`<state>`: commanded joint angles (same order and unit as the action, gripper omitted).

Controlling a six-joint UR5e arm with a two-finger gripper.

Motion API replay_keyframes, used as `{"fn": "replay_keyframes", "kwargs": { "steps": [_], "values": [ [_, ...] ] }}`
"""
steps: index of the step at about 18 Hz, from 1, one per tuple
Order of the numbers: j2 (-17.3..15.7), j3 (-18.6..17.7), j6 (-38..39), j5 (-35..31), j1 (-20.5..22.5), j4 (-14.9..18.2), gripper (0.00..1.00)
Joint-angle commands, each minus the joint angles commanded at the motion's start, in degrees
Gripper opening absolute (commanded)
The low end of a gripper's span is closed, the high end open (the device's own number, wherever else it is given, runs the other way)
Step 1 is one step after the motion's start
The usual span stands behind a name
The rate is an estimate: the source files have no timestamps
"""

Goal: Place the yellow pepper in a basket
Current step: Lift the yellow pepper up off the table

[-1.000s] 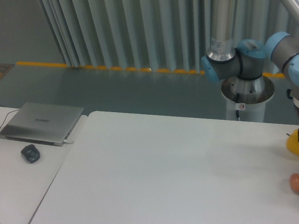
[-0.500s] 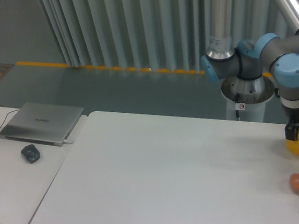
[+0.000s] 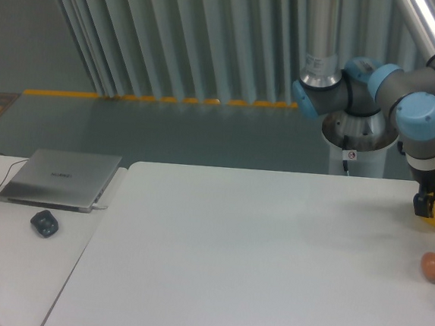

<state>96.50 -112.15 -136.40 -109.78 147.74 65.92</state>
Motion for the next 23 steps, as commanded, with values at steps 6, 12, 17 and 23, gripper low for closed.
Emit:
{"fn": "replay_keyframes", "kwargs": {
  "steps": [6, 12, 17, 23],
  "values": [
    [0.26, -0.53, -1.94, -0.87, 1.58, -0.18, 1.00],
    [1.76, -1.23, -1.85, -1.32, 1.41, -2.28, 1.00],
    [2.11, -1.41, -1.85, -1.32, 1.67, -2.46, 0.88],
    [2.02, -1.23, 1.84, -0.79, 1.50, -2.37, 0.43]
  ]
}}
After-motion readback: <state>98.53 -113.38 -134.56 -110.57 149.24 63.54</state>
